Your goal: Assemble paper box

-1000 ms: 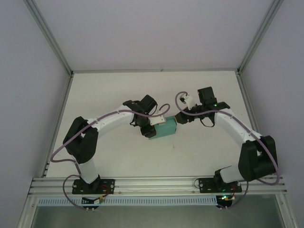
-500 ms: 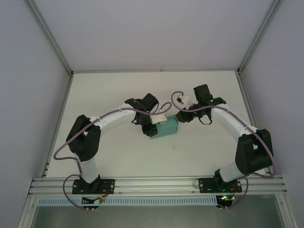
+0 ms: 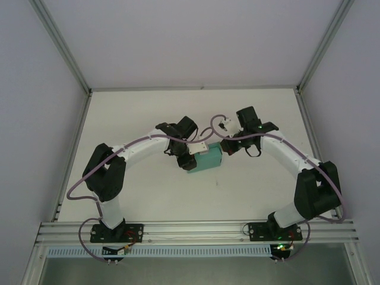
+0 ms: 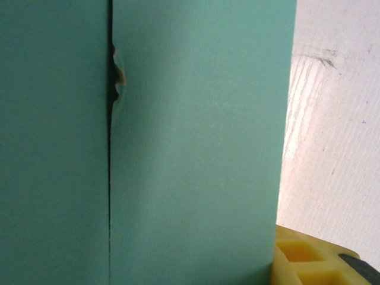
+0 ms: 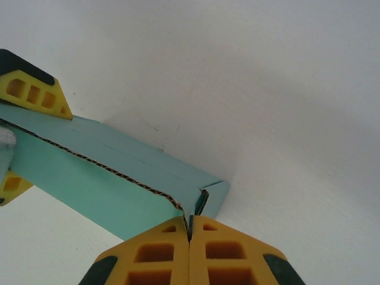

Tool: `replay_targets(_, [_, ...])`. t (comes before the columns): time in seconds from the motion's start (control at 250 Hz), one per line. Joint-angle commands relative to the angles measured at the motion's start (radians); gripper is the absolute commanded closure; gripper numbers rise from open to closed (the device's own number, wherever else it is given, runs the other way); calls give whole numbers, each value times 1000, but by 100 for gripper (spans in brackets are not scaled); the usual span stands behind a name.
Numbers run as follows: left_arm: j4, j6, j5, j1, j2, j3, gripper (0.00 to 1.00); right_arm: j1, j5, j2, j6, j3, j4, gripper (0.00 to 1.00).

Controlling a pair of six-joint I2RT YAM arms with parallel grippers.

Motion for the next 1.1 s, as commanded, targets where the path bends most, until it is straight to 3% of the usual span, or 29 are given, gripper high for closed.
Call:
replay_targets(0.0, [-16, -9, 6, 6, 13, 18, 68, 55, 87, -64, 220, -63, 114, 100])
replay_targets(0.124, [-10, -11, 3, 5, 16, 21, 66, 98, 198, -92, 337, -172, 239, 100])
replay_targets(0.331, [-6, -5, 0, 5, 7, 14, 64, 140, 345, -113, 338, -352, 457, 100])
replay_targets(0.591, [21, -16, 9, 22, -5, 11, 61, 205, 400, -100, 318, -381, 529, 100])
replay_targets(0.691, [34, -36, 21, 42, -19, 11, 53, 233, 449, -97, 348, -402, 531, 100])
replay_targets(0.926, [37, -69, -13, 50, -37, 12, 48, 270, 501, -125, 391, -441, 536, 100])
replay_targets(1.098, [46, -121, 13, 50, -80, -10, 25, 309, 603, -127, 419, -456, 561, 100])
